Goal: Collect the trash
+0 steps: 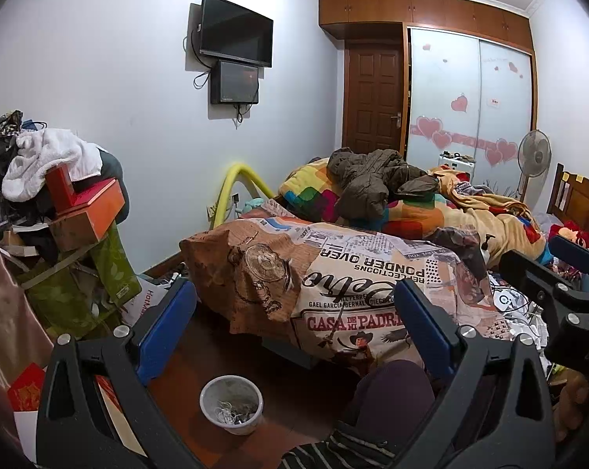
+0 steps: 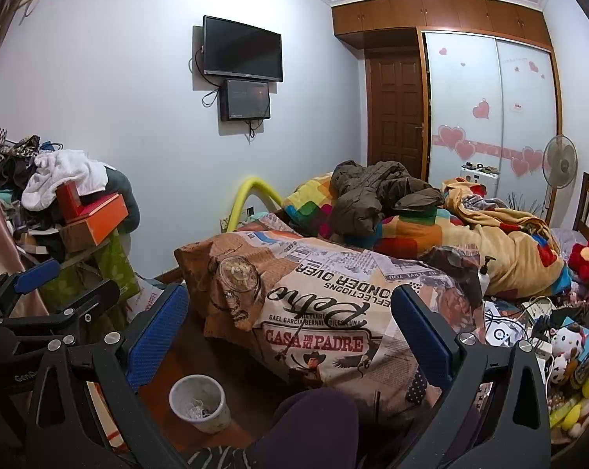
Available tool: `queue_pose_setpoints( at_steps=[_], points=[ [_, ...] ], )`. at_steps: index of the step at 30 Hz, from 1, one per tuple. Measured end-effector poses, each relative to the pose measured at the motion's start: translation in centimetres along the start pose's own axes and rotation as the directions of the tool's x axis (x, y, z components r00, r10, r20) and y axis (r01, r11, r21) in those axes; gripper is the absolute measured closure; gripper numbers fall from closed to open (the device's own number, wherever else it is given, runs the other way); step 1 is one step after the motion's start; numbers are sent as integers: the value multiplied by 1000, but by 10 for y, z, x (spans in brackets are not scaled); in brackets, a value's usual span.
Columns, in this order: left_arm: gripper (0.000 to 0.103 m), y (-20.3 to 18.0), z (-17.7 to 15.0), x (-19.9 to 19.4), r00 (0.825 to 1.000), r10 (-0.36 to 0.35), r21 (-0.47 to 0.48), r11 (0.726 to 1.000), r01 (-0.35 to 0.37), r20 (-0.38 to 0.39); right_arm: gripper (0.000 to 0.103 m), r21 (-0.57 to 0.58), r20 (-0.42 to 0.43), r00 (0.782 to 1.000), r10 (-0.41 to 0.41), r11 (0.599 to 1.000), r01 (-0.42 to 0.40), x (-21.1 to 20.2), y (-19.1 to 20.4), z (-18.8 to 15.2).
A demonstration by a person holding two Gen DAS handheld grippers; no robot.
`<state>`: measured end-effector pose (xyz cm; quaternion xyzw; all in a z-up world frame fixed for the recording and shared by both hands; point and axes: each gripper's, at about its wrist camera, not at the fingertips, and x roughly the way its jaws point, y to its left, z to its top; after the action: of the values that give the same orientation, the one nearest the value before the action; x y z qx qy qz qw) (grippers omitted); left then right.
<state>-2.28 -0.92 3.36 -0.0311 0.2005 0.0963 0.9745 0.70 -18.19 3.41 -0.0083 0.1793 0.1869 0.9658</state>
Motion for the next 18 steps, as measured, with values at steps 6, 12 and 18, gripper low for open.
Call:
queue_pose_setpoints(
  at_steps=[6,12,18],
  points=[
    [1,-1,1,-1,1000,3,4,1000,-3,1,0,0,0,1000,0,1000,0,0,-1,1],
    [1,-2,2,-1,1000,6,24,1000,-6,5,0,1,-1,1000,1,1000,-1,-1,-2,2],
    [1,-1,2,0,1000,-1,20,1000,0,5,0,-2,1,1000,1,1000,-1,-2,-3,3]
  ],
)
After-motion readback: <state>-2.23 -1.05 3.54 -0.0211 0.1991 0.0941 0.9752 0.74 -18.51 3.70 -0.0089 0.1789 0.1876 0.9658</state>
